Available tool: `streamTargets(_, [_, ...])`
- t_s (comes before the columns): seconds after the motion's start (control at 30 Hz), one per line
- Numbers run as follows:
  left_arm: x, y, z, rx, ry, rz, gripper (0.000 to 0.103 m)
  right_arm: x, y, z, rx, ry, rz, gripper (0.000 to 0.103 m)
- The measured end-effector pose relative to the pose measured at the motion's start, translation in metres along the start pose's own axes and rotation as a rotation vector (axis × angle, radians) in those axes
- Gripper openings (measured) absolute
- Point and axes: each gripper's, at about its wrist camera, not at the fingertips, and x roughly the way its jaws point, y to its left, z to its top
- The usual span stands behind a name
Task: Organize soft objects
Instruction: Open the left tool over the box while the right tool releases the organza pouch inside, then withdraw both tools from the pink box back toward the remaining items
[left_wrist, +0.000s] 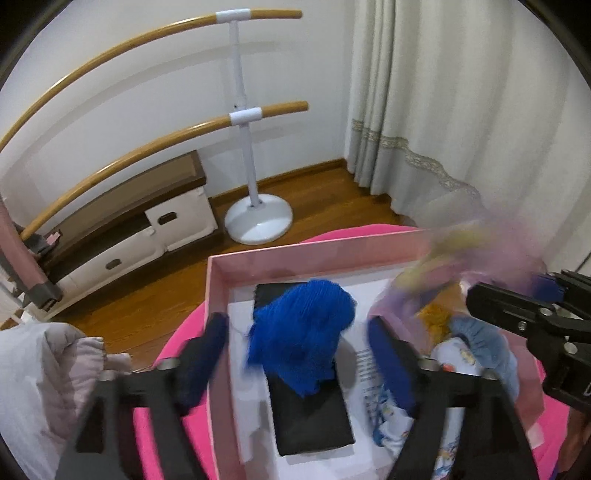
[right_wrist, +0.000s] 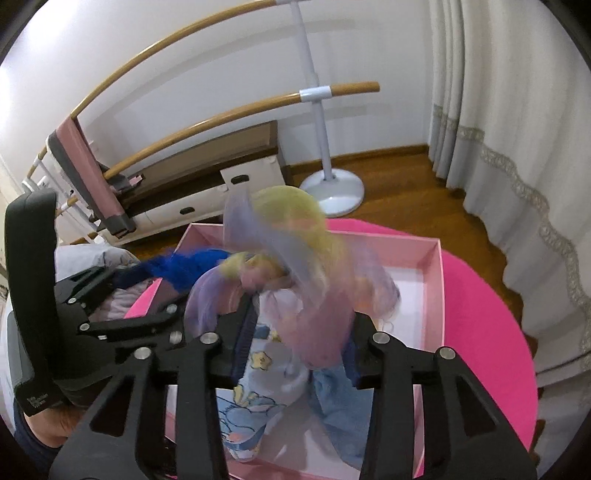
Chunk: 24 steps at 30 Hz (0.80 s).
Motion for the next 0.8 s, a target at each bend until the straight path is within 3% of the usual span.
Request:
streamTargets(0.03, [-0.001,-0.002,-0.003,-0.004,-0.006,0.000,0.080,-0.001,-0.001,-0.002,0.003,-0.001,0.005,0.051])
streamTargets(0.13, [-0.007,-0.003,-0.010,-0.008,-0.017,0.014,0.084,-0.010,-0.006,-0.008,0.015,-0.016,0.001,0.074])
streamTargets(0.2, [-0.012,-0.004,-0.014,-0.009,-0.031,0.028,0.086,-0.018,-0.007,-0.010,0.027,-0.033,0.005,0.097])
streamTargets(0.23, [-0.017,-0.005,-0.019,-0.012,-0.037,0.030,0.086,-0.022,-0.008,-0.011,0.035,-0.041,0.007,0.102])
streamTargets(0.47, [-0.056,-0.010,-0.053,-0.029,-0.103,0.061,0.093,-0.057,-0.003,-0.027,0.058,-0.121,-0.038,0.103])
streamTargets(0.8, [-0.152,-0.004,-0.110,-0.057,-0.253,0.093,0.103,-0.117,0.023,-0.061,0.079,-0.252,-0.061,0.103])
